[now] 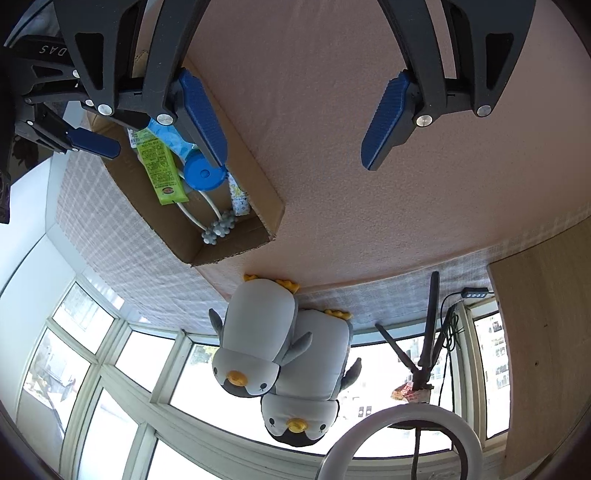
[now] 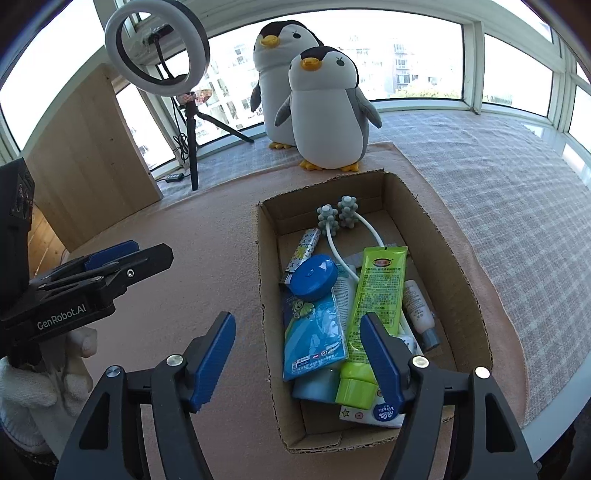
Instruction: Organize objects
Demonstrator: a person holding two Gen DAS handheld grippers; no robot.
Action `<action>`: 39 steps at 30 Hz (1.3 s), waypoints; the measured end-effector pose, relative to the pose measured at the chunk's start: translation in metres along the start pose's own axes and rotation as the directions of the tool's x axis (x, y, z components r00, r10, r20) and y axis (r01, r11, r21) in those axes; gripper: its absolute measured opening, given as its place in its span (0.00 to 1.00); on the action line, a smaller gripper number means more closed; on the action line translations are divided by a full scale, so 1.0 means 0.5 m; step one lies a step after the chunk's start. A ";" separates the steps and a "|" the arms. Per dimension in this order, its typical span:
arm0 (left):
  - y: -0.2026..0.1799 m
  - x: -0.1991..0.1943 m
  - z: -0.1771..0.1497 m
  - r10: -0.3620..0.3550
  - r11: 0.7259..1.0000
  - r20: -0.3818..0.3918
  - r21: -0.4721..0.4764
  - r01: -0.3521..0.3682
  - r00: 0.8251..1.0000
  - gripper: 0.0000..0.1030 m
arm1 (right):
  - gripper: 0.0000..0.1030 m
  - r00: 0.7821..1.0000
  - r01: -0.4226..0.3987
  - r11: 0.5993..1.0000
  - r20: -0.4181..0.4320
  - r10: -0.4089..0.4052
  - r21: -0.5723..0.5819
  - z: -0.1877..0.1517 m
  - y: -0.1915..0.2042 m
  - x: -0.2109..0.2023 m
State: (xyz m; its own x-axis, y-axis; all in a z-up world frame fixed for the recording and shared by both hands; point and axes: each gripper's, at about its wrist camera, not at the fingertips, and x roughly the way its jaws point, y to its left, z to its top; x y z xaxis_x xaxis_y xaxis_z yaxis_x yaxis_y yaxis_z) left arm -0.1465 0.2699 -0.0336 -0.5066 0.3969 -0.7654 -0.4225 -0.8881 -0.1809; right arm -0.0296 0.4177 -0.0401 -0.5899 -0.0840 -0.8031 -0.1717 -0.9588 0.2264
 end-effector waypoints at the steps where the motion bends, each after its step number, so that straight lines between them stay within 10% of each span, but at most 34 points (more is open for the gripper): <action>1: 0.012 -0.010 -0.006 0.013 1.000 0.004 -0.006 -0.013 1.000 0.79 | 0.66 1.000 -0.008 1.000 -0.001 0.008 -0.001 -0.002 0.011 0.001; 39: 0.405 -0.330 -0.284 0.284 0.920 -0.001 -0.281 -0.273 0.959 0.92 | 0.67 0.990 -0.142 0.965 -0.020 0.141 -0.219 -0.095 0.411 0.026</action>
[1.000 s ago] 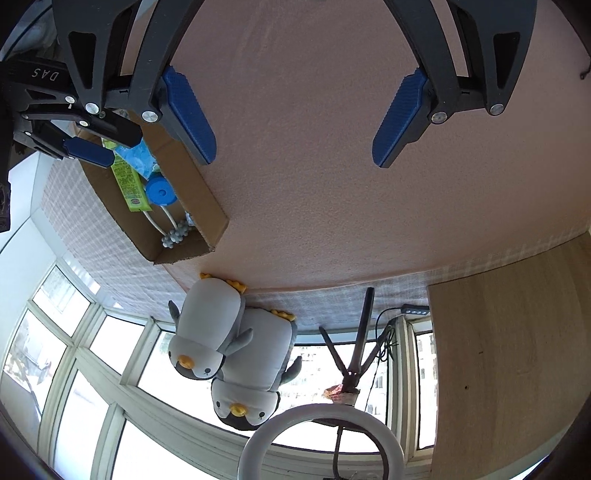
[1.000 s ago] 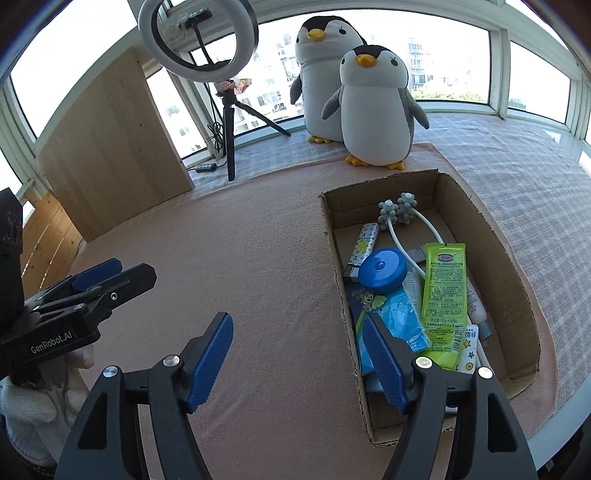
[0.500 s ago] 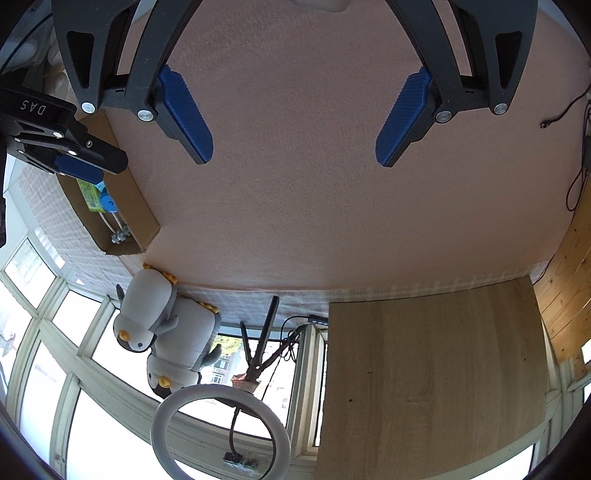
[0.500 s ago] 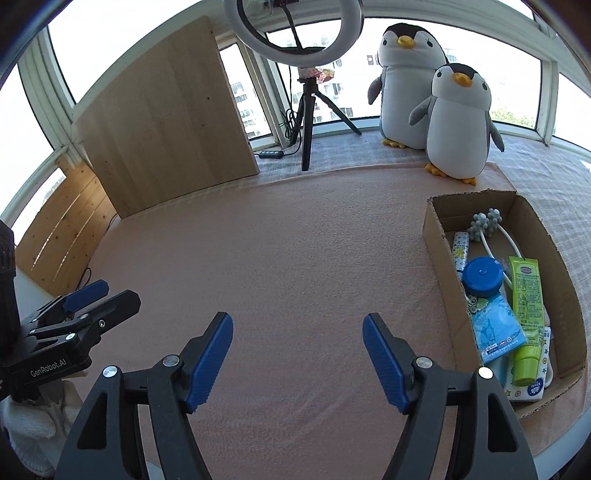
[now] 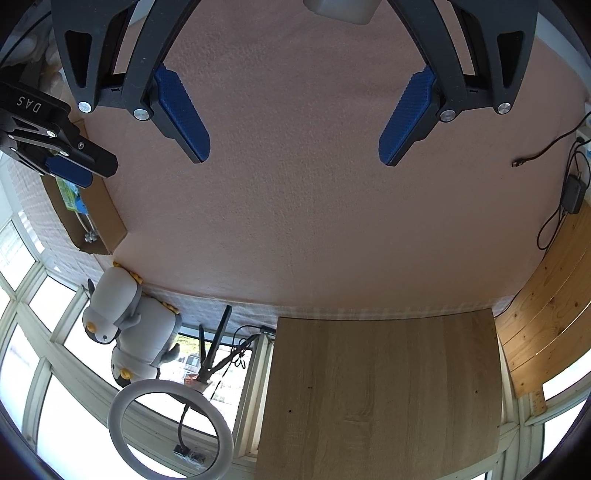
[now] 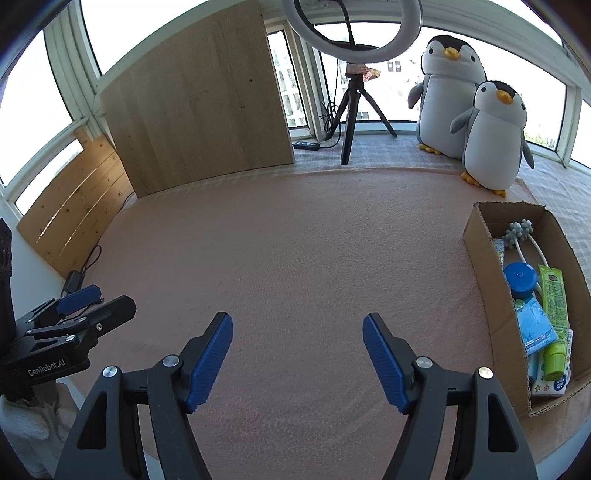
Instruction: Organize objects
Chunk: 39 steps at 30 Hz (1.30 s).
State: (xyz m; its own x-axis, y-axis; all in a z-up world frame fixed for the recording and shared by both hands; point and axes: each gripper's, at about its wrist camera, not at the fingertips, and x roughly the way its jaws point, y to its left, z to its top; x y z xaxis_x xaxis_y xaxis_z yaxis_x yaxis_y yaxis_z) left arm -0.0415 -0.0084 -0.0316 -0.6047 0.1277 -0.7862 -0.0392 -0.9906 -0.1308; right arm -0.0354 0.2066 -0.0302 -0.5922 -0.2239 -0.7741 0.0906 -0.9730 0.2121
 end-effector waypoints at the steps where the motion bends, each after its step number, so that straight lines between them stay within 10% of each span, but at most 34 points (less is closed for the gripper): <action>1: 0.001 0.000 0.001 -0.001 1.000 0.001 -0.003 0.001 1.000 0.93 | 0.67 1.000 -0.001 1.000 0.001 0.001 -0.002 0.000 0.004 0.001; 39: 0.003 0.038 0.013 0.002 1.000 -0.016 -0.006 -0.002 1.000 0.96 | 0.68 1.000 0.008 1.000 -0.025 -0.008 -0.011 0.000 0.006 0.031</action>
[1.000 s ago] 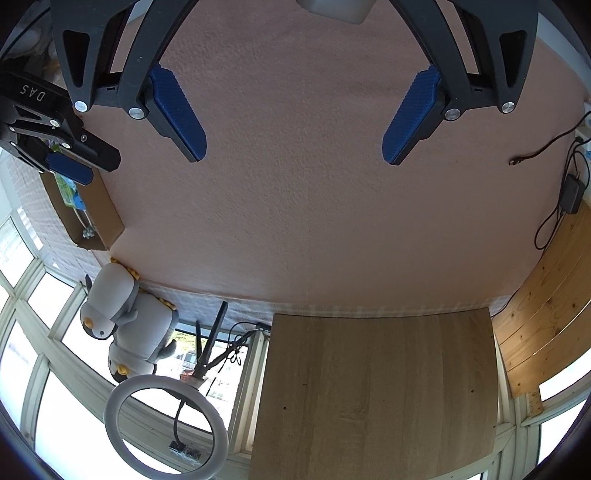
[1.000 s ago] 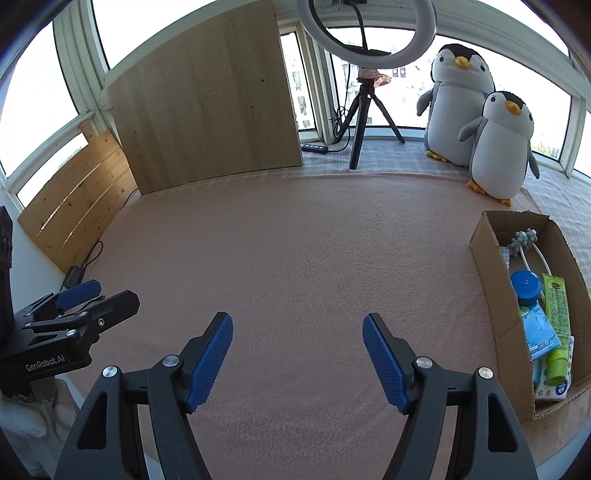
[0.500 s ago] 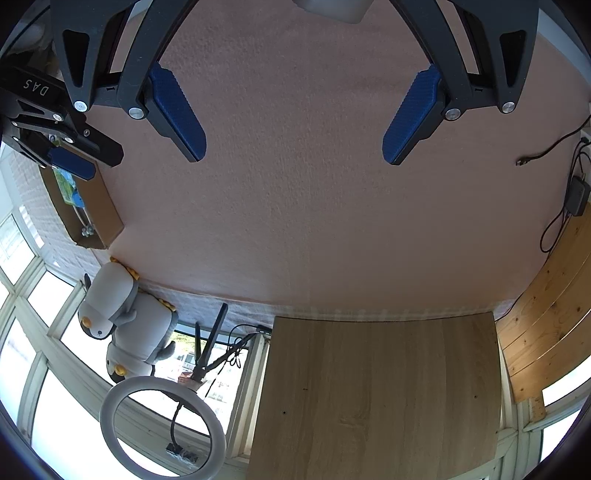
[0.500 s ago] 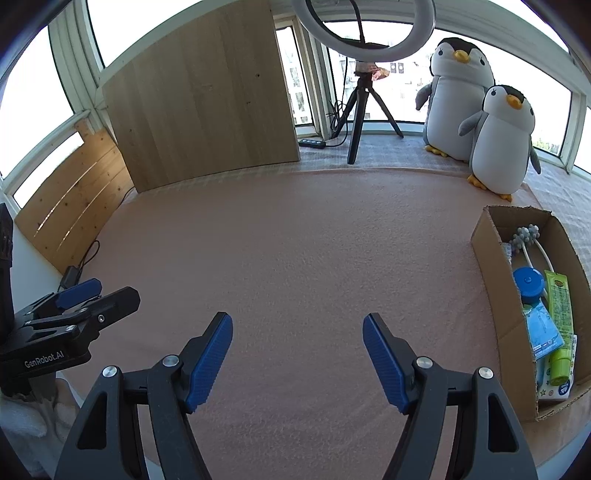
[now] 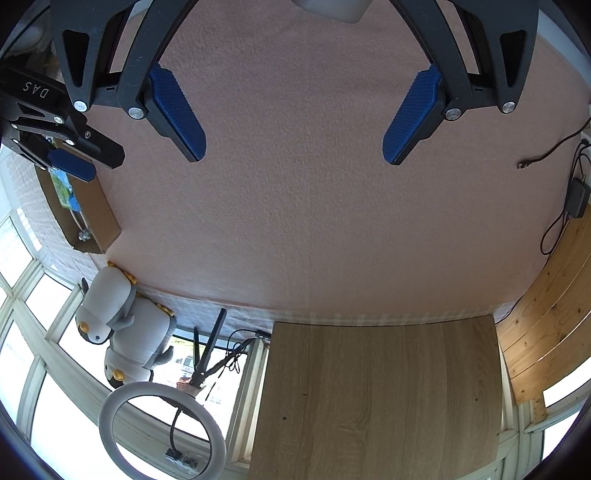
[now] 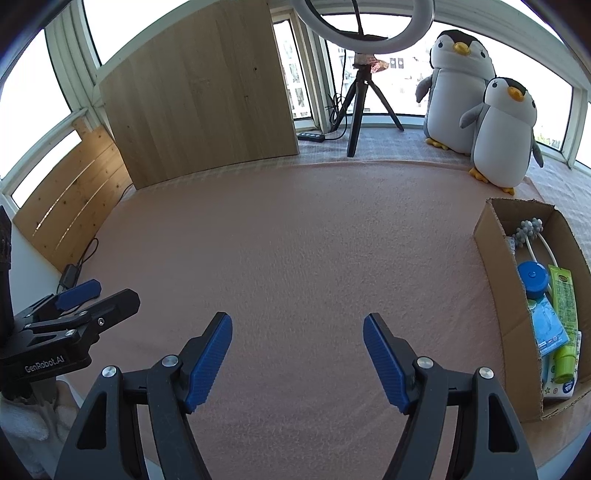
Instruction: Organize objects
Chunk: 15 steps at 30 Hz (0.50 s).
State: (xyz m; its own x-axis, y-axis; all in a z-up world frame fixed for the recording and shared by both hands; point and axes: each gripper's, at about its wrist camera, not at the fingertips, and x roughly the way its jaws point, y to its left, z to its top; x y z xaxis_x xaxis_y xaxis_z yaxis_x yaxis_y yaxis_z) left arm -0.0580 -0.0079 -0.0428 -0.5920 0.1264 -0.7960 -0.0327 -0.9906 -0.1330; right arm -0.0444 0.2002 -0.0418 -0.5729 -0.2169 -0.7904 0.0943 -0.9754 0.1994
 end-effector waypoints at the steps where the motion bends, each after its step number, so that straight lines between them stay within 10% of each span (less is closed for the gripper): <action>1: 0.000 0.001 0.000 0.000 1.000 -0.001 0.001 0.000 1.000 0.96 | 0.68 1.000 0.000 1.000 -0.001 0.000 0.000 0.000 0.000 0.000; 15: -0.002 0.008 -0.001 0.004 1.000 -0.004 0.005 -0.004 1.000 0.96 | 0.69 1.000 0.004 1.000 -0.005 -0.004 0.003 0.001 -0.002 0.005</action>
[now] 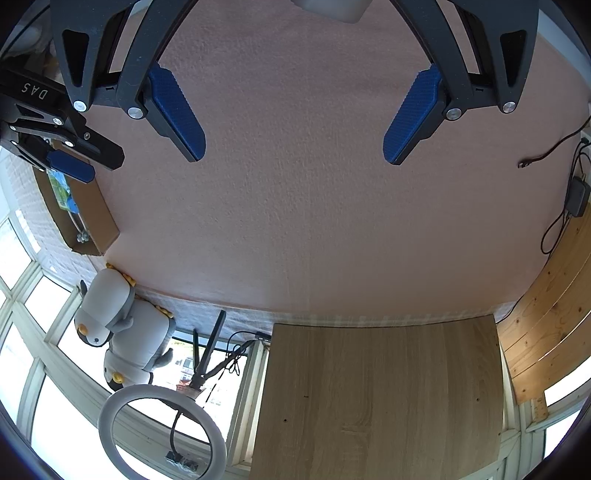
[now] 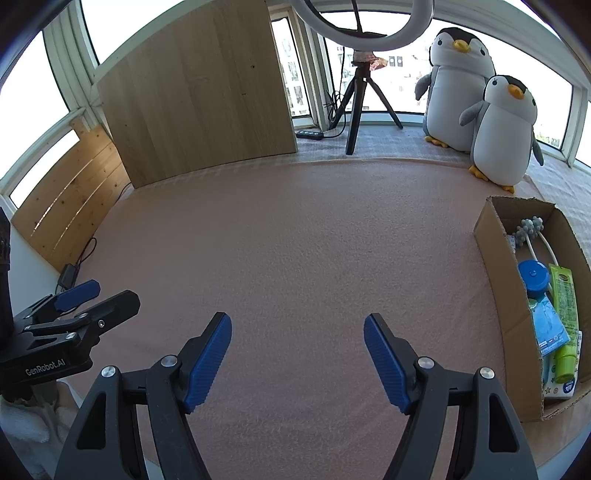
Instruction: Organize objects
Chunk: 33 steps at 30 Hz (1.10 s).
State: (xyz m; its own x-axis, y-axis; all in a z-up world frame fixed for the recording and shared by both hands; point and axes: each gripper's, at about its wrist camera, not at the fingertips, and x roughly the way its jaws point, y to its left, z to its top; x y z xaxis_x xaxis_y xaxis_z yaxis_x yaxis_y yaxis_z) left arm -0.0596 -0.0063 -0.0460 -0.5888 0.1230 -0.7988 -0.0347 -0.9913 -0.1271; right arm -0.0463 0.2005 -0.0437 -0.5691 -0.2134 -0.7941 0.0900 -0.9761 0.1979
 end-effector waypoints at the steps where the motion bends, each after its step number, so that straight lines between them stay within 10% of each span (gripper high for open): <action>1: -0.001 0.000 0.000 -0.001 1.000 0.000 0.001 0.001 1.000 0.96 | 0.69 1.000 0.000 1.000 -0.001 0.000 0.000 0.000 0.000 0.001; 33: 0.005 0.035 -0.018 -0.005 1.000 -0.007 0.006 0.005 1.000 0.96 | 0.69 0.999 0.007 1.000 -0.040 -0.006 0.016 -0.007 -0.012 0.023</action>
State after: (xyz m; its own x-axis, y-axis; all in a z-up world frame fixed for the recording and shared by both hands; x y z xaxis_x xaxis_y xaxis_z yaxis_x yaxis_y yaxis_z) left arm -0.0627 -0.0062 -0.0659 -0.5828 0.1282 -0.8024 -0.0425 -0.9909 -0.1274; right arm -0.0505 0.2035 -0.0560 -0.5367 -0.2085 -0.8176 0.0725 -0.9768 0.2015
